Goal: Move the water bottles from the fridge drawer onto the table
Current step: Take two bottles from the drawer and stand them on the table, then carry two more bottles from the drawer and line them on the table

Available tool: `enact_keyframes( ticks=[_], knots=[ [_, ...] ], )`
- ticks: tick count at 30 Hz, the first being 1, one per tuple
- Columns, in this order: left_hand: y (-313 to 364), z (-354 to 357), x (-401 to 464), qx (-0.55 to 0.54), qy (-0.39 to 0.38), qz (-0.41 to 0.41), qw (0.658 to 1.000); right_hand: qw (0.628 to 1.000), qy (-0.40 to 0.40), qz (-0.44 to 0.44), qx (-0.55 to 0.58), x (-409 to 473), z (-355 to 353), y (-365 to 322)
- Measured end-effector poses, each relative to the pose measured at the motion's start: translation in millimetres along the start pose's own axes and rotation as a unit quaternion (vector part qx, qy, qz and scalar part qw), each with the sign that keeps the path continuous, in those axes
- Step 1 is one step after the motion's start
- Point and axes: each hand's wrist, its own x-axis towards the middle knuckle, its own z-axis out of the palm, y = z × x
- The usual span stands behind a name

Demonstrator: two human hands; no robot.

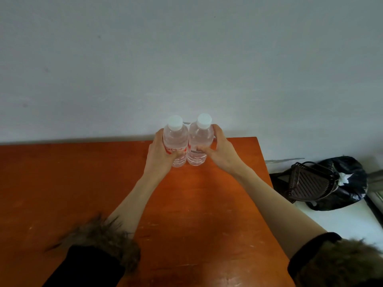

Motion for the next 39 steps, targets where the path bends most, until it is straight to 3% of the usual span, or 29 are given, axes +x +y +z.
enact_keyframes(
  ticks=[10,13,16,21,24,27,30,39],
  knots=[
    [17,-5,-17,0.001,-0.056,-0.036,0.998,0.999,-0.028,0.028,0.023,-18,-1,-6],
    [30,-10,-37,0.053,-0.087,-0.054,0.993,0.998,-0.013,0.054,-0.027,-44,-7,-8],
    [51,-9,-77,0.071,-0.069,-0.086,0.991,0.994,0.033,0.044,-0.096,-85,-28,-5],
    [90,18,-142,0.108,-0.108,0.102,0.983,0.964,0.108,0.016,-0.240,-182,-87,9],
    [117,45,-181,0.197,-0.132,0.209,0.949,0.933,0.170,0.031,-0.316,-259,-120,15],
    [151,76,-238,0.270,-0.146,0.341,0.889,0.905,0.225,0.066,-0.356,-354,-144,21],
    [183,113,-311,0.311,-0.178,0.419,0.834,0.873,0.273,0.116,-0.386,-463,-159,34],
    [260,226,-551,0.261,-0.276,0.623,0.684,0.759,0.369,0.327,-0.426,-761,-181,77]
  ],
)
